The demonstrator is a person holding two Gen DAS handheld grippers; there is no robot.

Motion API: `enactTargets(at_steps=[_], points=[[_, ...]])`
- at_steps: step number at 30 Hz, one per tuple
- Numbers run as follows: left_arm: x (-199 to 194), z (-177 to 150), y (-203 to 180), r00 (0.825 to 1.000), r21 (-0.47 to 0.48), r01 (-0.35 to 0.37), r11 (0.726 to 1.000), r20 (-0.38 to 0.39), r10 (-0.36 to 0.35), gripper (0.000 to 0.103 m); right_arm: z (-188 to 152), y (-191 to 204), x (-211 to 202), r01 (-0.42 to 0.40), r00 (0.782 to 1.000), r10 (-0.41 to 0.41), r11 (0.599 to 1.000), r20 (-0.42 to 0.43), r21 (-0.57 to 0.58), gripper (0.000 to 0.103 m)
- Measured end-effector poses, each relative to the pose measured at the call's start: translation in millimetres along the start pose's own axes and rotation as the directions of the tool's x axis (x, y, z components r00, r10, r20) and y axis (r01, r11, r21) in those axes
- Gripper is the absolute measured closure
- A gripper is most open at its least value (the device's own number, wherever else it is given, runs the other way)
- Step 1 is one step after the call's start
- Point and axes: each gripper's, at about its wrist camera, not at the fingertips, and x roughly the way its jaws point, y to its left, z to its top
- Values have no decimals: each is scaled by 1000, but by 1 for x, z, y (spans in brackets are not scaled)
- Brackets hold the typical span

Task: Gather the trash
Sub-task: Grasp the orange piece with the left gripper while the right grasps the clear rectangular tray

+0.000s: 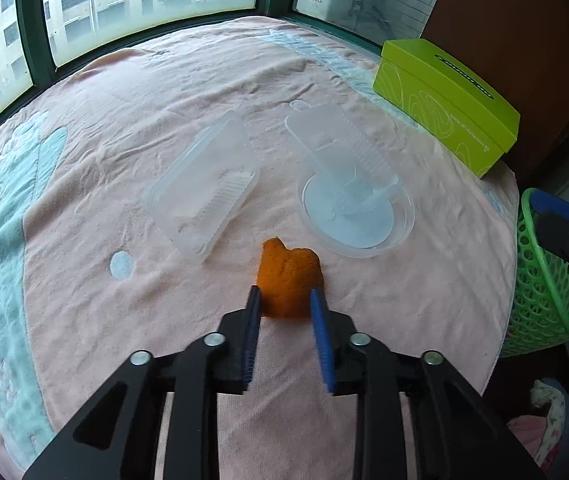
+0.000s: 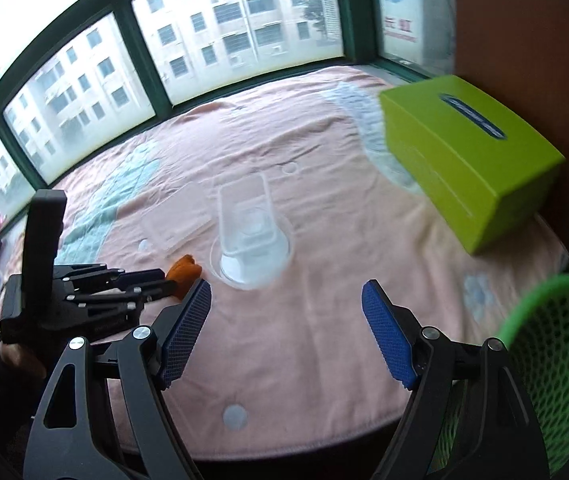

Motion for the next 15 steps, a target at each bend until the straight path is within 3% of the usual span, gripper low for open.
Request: enactTargets(at_steps=[8, 15], points=[[6, 1, 2, 1000, -8, -10, 1000, 2, 10, 77, 10, 5, 20, -15, 1000, 14, 1000, -21, -13, 25], [1, -2, 8, 1000, -35, -20, 999, -3, 20, 87, 18, 13, 33, -32, 999, 31, 999, -33, -39, 26]])
